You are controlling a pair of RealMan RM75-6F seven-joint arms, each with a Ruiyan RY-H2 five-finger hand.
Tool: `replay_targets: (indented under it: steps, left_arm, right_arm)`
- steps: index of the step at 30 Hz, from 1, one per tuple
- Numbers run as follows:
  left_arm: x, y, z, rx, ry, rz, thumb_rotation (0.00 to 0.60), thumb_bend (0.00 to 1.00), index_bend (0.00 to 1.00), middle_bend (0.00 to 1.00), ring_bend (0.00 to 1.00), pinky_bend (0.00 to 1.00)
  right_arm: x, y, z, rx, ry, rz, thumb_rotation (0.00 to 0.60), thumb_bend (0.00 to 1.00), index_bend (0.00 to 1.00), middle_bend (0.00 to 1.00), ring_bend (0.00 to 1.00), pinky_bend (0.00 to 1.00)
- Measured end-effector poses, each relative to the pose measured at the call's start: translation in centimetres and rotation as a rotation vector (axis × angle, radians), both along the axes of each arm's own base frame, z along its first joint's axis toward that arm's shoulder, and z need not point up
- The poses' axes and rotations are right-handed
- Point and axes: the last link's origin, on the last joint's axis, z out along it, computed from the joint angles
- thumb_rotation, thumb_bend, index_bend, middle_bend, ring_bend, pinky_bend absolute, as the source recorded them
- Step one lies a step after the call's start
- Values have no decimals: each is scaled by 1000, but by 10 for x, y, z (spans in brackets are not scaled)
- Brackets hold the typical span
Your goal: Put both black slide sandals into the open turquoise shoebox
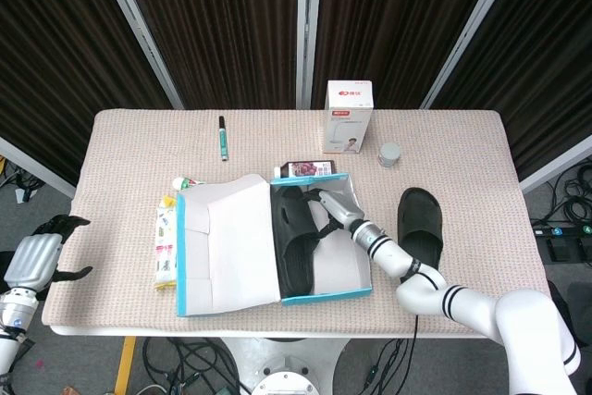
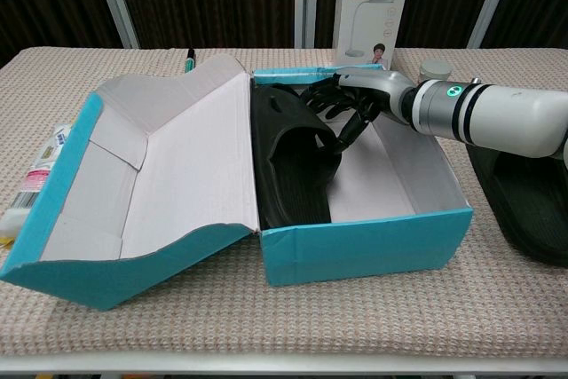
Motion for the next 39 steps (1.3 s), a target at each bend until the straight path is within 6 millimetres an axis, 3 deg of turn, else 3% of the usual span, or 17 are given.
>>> replay_targets:
  steps: [7,14,23,32,39]
  left_arm:
    - [0,0,0,0,0,-3,600,137,222,193,121,203]
    - [0,1,0,-3,-3,-3,600,137,221,192,122,202]
    - [3,2,-1,-8,0,-10,600,137,222,192,121,202]
    - [6,4,-2,-9,5,-16,600,137,221,192,121,202]
    - [8,3,-1,-7,7,-20,600,137,222,192,121,203]
  right_arm:
    - [1,1,-3,16,-3,-5,600,56,420,421,124,145]
    - [3,3,-1,61,2,-3,600,0,190,305,56,145]
    - [5,2,17,80,-21,14,600,0,57,173,0,147]
    - [10,7,33,95,-37,33,600,0,46,157,0,145]
    - [29,17,66,95,-114,79,600,0,46,167,0,144]
